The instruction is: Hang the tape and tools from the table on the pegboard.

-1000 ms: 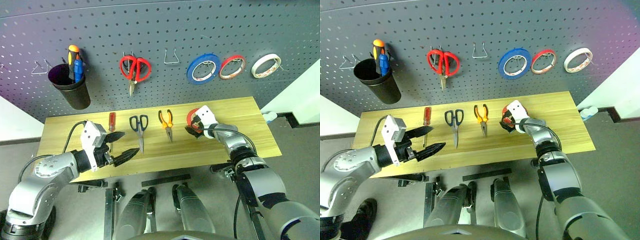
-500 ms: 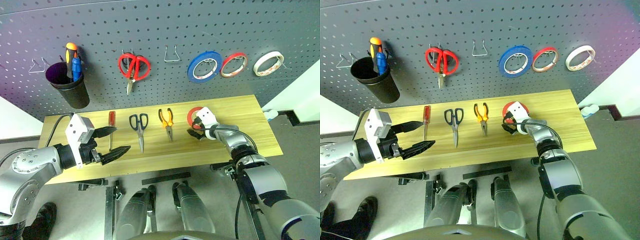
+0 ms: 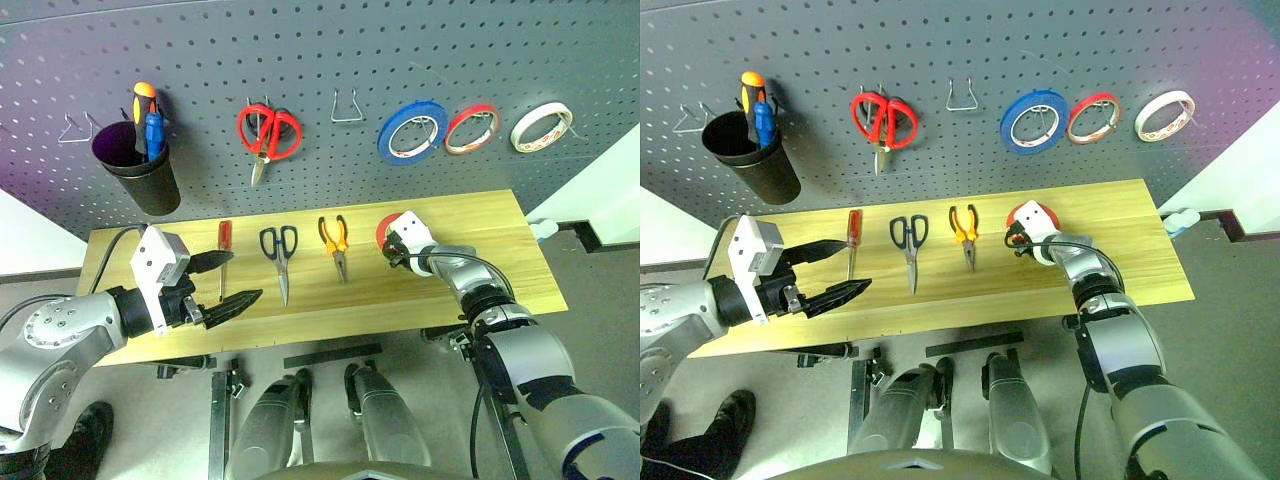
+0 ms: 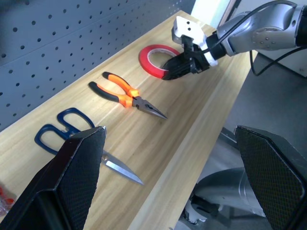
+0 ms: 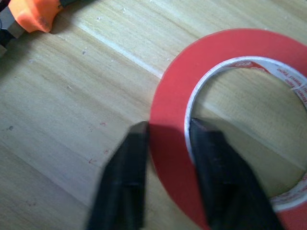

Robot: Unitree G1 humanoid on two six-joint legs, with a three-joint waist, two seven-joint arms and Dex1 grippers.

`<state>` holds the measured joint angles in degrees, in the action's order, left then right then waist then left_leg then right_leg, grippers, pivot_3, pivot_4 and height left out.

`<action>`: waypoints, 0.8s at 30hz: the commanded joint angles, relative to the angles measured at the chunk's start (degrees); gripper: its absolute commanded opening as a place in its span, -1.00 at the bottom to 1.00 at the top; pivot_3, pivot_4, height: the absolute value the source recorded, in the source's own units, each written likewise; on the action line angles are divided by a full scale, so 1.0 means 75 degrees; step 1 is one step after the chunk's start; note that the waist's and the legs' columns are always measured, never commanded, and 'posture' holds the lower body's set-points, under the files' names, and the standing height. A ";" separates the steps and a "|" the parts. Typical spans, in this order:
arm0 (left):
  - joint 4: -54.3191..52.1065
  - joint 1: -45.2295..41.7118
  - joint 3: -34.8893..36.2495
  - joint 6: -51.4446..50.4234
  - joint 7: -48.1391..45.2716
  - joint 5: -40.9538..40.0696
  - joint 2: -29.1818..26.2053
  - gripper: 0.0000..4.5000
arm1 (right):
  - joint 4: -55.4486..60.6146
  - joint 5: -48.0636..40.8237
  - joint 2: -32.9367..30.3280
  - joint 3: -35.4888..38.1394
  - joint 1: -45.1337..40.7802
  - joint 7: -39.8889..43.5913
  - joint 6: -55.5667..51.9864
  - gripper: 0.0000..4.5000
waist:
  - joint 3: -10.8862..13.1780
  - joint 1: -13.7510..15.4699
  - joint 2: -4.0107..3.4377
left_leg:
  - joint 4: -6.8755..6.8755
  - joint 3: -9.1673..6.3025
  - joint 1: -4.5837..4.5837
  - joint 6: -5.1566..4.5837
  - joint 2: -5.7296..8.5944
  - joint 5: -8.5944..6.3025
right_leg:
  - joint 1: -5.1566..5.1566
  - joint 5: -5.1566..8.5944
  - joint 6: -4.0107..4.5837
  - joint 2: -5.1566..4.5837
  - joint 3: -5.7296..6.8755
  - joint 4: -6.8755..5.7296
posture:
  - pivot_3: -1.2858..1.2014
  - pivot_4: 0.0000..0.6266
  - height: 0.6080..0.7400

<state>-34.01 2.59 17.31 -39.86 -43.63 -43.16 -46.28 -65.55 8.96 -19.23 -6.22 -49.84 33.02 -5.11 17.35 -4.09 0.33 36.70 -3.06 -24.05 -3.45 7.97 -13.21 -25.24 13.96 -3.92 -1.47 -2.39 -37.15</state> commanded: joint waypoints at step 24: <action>0.0934 -0.1029 -0.0215 0.0772 -0.0257 0.0355 0.0147 1.00 | 0.3665 -0.3639 -0.0257 0.2601 0.2069 0.2116 -0.1139 -0.69 | -0.0004 -0.0006 0.0003 | -0.0056 0.0001 0.0001 0.0030 0.0002 0.0018 | -0.0022 -0.0004 0.0000 -0.0002 0.0007 0.0014 | -0.10 -0.24 0.83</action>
<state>-27.08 -4.25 15.93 -35.67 -44.78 -41.06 -45.28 -42.64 -14.44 -20.83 10.89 -35.39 48.17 -10.68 17.32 -4.14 0.36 36.28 -3.06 -24.05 -3.21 7.99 -13.06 -25.41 13.93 -3.91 -1.48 -2.33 -37.05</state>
